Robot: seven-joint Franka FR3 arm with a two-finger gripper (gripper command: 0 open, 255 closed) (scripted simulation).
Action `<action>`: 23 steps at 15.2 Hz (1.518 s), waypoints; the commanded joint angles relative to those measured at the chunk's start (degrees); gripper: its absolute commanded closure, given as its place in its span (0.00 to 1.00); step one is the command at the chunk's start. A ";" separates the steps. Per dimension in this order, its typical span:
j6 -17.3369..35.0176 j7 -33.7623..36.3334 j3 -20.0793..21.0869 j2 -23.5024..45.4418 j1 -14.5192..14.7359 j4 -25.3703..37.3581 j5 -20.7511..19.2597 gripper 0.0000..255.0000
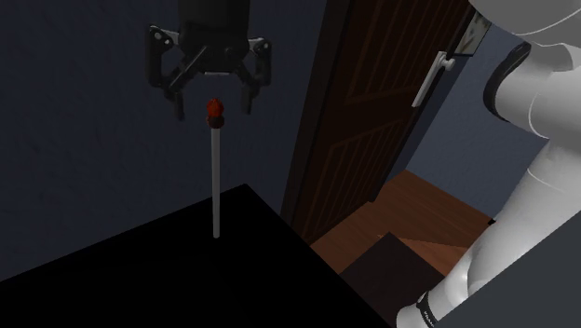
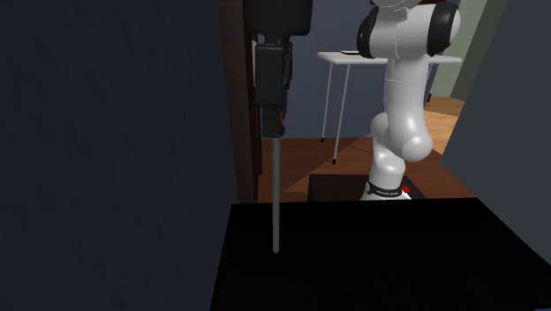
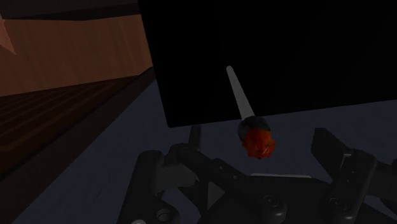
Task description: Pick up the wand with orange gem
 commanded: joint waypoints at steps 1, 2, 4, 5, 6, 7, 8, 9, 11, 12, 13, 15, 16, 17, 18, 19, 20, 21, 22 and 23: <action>0.38 -0.12 -0.05 -0.23 -0.19 -0.52 0.19 1.00; 0.42 -0.13 -0.05 -0.25 -0.20 -0.57 0.20 1.00; 0.41 -0.12 -0.05 -0.19 -0.18 -0.52 0.16 1.00; 0.40 -0.11 -0.05 -0.18 -0.17 -0.50 0.15 1.00; 0.40 -0.11 -0.05 -0.17 -0.16 -0.49 0.15 1.00; 0.38 -0.11 -0.05 -0.15 -0.16 -0.47 0.13 1.00; 0.37 -0.10 -0.05 -0.15 -0.15 -0.45 0.13 1.00; 0.37 -0.09 -0.04 -0.15 -0.15 -0.45 0.13 1.00; -0.67 0.12 0.05 0.43 0.25 1.01 -0.33 1.00; -1.74 0.37 0.15 1.11 0.72 2.56 -0.87 1.00; -2.84 0.63 0.24 1.82 1.24 4.17 -1.44 1.00; -5.14 1.16 0.42 3.39 2.47 7.62 -2.73 1.00; -6.36 1.42 0.48 4.24 3.19 9.48 -3.44 1.00; -7.63 1.70 0.54 5.16 4.00 11.44 -4.22 1.00; -8.96 1.96 0.57 6.13 4.91 13.53 -5.06 1.00; -10.36 2.22 0.58 7.18 5.94 15.76 -5.97 1.00; -11.85 2.47 0.56 8.32 7.12 18.19 -6.99 1.00; -13.45 2.70 0.49 9.57 8.47 20.84 -8.11 1.00; -15.19 2.89 0.38 10.96 10.04 23.80 -9.40 1.00; -17.14 3.02 0.14 12.55 11.97 27.22 -10.87 1.00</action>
